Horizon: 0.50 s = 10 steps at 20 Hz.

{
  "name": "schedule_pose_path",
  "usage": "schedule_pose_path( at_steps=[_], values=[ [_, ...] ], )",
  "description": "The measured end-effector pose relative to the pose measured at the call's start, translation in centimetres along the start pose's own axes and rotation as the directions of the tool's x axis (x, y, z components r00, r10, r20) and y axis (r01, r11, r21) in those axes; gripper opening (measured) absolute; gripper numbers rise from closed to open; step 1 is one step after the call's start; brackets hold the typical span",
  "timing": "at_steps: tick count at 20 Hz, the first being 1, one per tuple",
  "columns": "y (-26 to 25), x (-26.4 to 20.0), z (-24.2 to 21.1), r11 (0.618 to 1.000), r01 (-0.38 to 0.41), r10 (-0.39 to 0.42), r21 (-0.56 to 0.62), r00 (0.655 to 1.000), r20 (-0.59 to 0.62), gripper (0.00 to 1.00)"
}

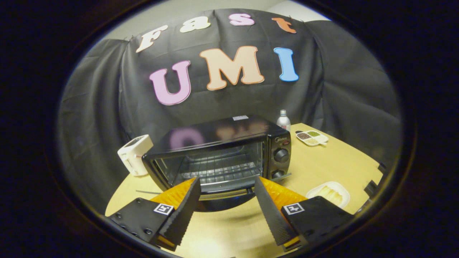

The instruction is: Open the toaster oven, put the food inside, and close the toaster oven door.

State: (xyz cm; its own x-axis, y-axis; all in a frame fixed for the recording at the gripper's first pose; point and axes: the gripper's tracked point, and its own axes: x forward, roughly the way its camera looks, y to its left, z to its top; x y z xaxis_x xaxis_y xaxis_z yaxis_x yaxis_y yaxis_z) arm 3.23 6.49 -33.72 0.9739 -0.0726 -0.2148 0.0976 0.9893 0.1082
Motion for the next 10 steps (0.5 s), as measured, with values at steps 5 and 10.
schedule_pose_path(
  at_steps=[5, 10],
  values=[
    [-0.5, -1.0, -1.8, 1.000, 0.011, -0.010, 0.011, 0.998, -0.066, 0.95],
    [-1.5, -2.2, -5.6, 0.998, 0.055, -0.061, -0.035, 0.979, -0.197, 0.95]
  ],
)
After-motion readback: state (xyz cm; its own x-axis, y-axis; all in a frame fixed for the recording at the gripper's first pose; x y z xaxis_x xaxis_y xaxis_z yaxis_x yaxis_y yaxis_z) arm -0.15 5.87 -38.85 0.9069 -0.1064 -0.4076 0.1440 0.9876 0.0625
